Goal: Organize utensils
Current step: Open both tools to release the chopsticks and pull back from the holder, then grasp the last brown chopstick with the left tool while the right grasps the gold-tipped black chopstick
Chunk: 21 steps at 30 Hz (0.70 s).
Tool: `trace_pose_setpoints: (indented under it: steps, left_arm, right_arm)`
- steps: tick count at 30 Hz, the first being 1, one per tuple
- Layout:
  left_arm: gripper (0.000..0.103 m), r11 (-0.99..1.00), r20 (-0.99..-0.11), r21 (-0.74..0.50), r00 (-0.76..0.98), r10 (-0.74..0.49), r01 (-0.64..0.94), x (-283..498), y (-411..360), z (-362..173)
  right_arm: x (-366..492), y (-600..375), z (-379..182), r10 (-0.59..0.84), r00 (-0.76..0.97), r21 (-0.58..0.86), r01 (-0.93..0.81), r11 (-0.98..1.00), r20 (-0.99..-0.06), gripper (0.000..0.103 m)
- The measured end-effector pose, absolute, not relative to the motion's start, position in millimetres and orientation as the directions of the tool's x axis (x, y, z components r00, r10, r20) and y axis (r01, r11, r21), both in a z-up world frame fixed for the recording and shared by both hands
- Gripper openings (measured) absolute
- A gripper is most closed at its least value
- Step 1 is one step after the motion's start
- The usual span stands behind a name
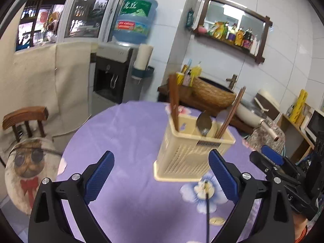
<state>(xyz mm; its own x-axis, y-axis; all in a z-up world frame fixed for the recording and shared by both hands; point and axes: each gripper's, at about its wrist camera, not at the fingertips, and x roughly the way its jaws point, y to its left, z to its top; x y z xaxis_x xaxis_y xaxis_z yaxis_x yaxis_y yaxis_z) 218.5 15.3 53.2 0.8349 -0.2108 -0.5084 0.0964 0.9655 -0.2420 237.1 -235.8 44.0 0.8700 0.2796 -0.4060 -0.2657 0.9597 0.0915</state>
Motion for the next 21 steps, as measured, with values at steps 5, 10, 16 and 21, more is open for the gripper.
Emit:
trace_pose_setpoints:
  steps: [5,10,16,21]
  left_arm:
    - [0.093,0.969,-0.599,-0.248,0.785,-0.156,0.004,198,41,18]
    - [0.088,0.964,-0.679,-0.25,0.727,-0.107,-0.092,171,71,-16]
    - [0.057,0.939,-0.749,-0.321,0.64,-0.174,-0.121,151,91,-41]
    - [0.05,0.942,-0.801,-0.31,0.569,-0.184,-0.131,156,79,-63]
  right_arm:
    - [226,-236,5,0.258,0.819,0.11,-0.236,0.966,-0.513,0.069]
    - [215,-241,-26,0.248,0.774,0.136,-0.209,0.969,-0.583,0.069]
    - [210,-244,-45,0.263,0.746,0.171,-0.201,0.965,-0.611,0.069]
    - [211,-237,-52,0.274,0.733,0.168,-0.216,0.962,-0.623,0.069]
